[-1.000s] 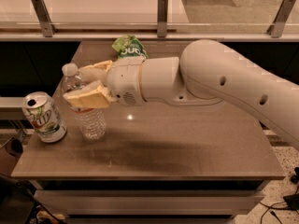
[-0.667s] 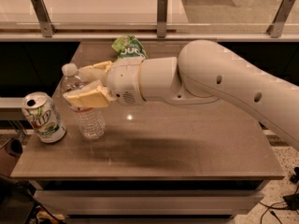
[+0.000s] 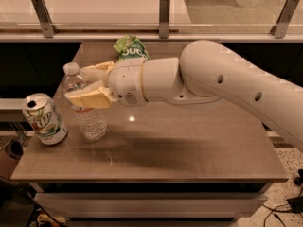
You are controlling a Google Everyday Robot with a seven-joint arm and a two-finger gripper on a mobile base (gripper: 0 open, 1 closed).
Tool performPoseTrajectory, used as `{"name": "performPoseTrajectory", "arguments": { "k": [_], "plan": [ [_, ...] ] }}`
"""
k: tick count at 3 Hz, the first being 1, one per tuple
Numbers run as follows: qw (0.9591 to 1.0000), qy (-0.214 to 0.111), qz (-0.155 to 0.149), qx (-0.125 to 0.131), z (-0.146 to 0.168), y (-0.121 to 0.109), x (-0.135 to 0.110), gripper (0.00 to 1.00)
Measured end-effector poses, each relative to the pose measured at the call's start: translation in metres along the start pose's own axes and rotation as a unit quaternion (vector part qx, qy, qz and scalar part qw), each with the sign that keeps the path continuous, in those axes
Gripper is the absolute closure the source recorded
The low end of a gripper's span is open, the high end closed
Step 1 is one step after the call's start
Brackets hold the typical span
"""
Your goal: Move water bottle near 7up can
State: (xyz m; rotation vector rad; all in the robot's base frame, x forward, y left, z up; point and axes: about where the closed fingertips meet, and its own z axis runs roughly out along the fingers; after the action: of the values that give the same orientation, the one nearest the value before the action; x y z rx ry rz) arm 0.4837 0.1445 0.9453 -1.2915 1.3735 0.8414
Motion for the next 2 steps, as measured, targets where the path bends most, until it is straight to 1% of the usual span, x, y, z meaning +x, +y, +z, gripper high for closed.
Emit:
{"name": "performPoseTrajectory", "arguments": {
  "k": [1, 2],
  "plan": [
    [1.0000, 0.000, 0.000, 0.000, 0.0000, 0.0000, -0.0002, 0.13],
    [1.0000, 0.000, -0.002, -0.002, 0.0014, 0.0018, -0.0017, 0.00]
  ]
}}
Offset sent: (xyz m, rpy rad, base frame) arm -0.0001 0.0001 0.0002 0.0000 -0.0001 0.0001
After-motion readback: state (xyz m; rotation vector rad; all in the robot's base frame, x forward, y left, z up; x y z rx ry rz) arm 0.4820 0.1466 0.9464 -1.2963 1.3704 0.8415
